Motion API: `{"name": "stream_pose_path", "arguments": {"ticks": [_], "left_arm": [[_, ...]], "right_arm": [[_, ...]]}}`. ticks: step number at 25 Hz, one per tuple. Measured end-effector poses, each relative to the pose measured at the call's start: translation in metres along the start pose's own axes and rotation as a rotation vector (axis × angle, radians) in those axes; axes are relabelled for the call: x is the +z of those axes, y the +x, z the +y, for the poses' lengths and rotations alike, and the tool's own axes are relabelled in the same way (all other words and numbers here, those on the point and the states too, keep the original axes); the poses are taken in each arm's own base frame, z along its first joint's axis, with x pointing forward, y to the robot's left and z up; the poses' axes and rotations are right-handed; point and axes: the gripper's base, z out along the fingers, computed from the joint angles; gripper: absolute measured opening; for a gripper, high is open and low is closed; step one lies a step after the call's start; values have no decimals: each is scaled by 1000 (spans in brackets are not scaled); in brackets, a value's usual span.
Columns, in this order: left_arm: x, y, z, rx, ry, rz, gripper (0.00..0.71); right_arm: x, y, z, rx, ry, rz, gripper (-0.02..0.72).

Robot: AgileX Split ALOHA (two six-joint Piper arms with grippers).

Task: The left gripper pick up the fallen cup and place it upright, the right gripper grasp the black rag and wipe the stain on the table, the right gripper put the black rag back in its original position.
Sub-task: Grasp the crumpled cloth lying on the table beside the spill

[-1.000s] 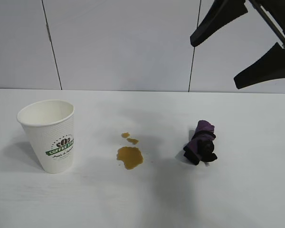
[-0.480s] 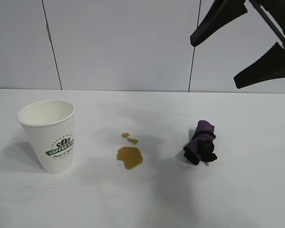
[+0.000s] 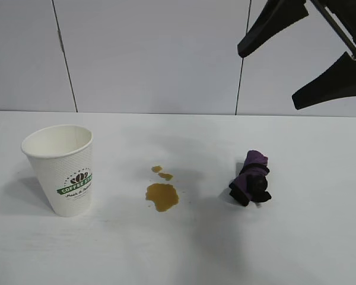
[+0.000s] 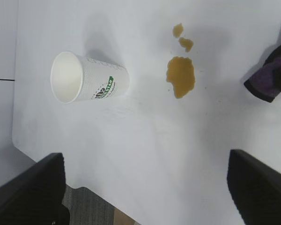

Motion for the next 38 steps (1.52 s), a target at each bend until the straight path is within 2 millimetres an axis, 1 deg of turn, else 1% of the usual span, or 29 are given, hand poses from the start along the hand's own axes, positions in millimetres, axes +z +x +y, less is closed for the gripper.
{"name": "stream_pose_path", "arguments": {"ticks": [2,7,12,14,16,19,22,24,28,33,36,38], "left_arm": [[3,7,0,-2,-8,11,603],[10,36,1,-12,-52,11,603],[8,58,4,-80,-138,-38,603],[7,63,6,-110,-170,-51,603],[10,65,7,-134,-178,-41,603],[23,71,8,-140,-176,1,603],[26,70,9,-138,-178,-19,603],[27,69,9,-137,-181,-33,603],[28,69,10,-136,-185,-37,603],[28,69,10,-136,-186,-36,603],[27,71,9,-139,-184,-6,603],[27,73,9,-140,-188,11,603]], "right_arm": [[0,0,0,0,0,-1,650],[0,0,0,-5,0,-1,650],[0,0,0,-7,1,-2,650],[0,0,0,-7,1,-2,650],[0,0,0,-15,1,-2,650],[0,0,0,-59,2,0,650],[0,1,-4,-122,38,14,650],[2,2,-9,-151,87,37,650],[18,0,-29,-133,182,102,650],[55,-2,-61,-69,261,189,650],[77,-2,-77,-32,282,226,650],[87,-1,-86,-14,292,248,650]]}}
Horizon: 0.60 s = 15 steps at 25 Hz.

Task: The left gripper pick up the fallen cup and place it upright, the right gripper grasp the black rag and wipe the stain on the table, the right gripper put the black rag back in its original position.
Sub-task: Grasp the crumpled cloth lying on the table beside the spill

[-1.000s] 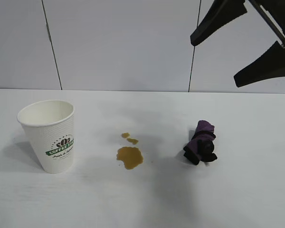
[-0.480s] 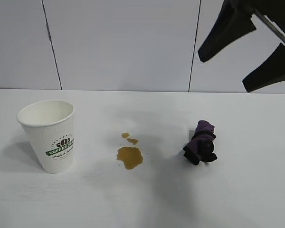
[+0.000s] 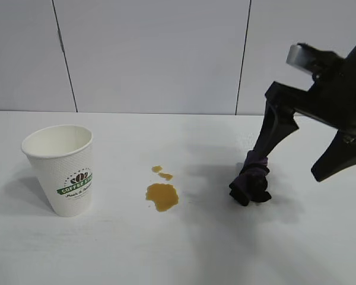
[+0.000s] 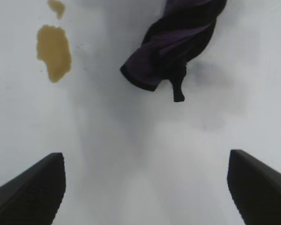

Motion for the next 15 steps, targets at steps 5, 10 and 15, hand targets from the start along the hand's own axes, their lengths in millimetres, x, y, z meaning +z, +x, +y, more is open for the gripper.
{"name": "stream_pose_path", "arguments": {"ticks": [5,10,15], "left_arm": [[-1,0,1,3,-11,5,603],[0,-3,1,4,-12,-39,603],[8,-6,0,7,-10,-86,603]], "right_arm": [[16,-5,-5,50,-8,-14,650],[17,-8,-3,71,-26,-45,650],[17,-9,-3,76,-27,-54,650]]}}
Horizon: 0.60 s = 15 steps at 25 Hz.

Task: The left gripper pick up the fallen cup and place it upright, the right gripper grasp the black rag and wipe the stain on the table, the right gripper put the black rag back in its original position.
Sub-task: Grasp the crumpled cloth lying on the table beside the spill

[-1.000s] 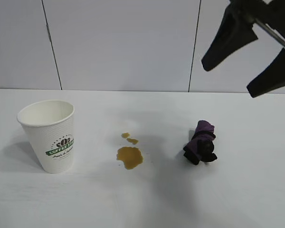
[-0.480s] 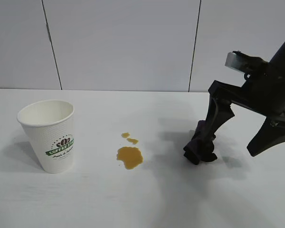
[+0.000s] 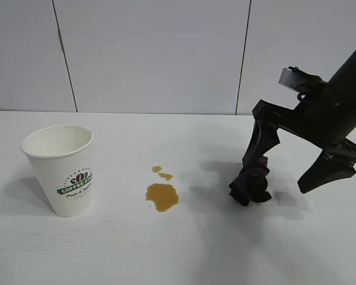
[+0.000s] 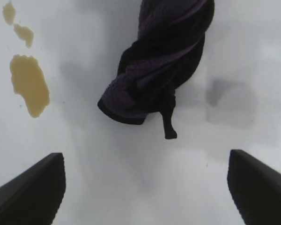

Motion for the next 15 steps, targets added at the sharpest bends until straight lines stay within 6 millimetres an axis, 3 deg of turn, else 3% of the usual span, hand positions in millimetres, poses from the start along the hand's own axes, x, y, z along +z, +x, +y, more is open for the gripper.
{"name": "stream_pose_path", "arguments": {"ticks": [15], "left_arm": [[2,0,0,1,0,-12,603]], "right_arm": [[-1,-13,-2,2,25,-112,648]]}}
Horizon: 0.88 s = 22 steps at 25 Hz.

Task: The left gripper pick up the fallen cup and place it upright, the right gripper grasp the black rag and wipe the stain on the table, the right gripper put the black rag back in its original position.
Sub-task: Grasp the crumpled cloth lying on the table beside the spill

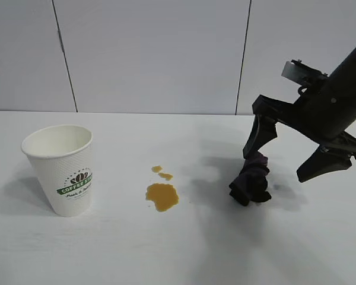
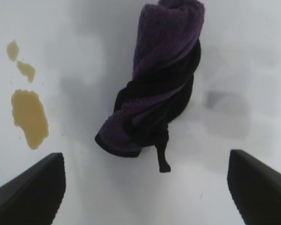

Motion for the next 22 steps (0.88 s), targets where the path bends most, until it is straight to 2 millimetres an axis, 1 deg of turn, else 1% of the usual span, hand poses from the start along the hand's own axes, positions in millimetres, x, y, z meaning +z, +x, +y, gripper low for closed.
{"name": "stream_pose_path", "arguments": {"ticks": [3,7,11,12,15,18,20,22], "left_arm": [[0,0,0,0,0,0,603],[0,0,0,0,-1,0,603],[0,0,0,0,0,0,603],[0,0,0,0,0,0,603],[0,0,0,0,0,0,603],[0,0,0,0,0,0,603],[0,0,0,0,0,0,603],[0,0,0,0,0,0,603]], "right_arm": [[1,-12,4,-18,-11,18,612],[7,-32,10,-35,-14,104,557],[17,-44,18,-86,74,186,544],[19,-46,21,-105,109,197,545],[26,-48,37,-169,193,200,545],[33,-48,51,-198,229,188,545],[40,-47,52,-197,235,190,545],[50,-45,49,-187,243,211,545]]}}
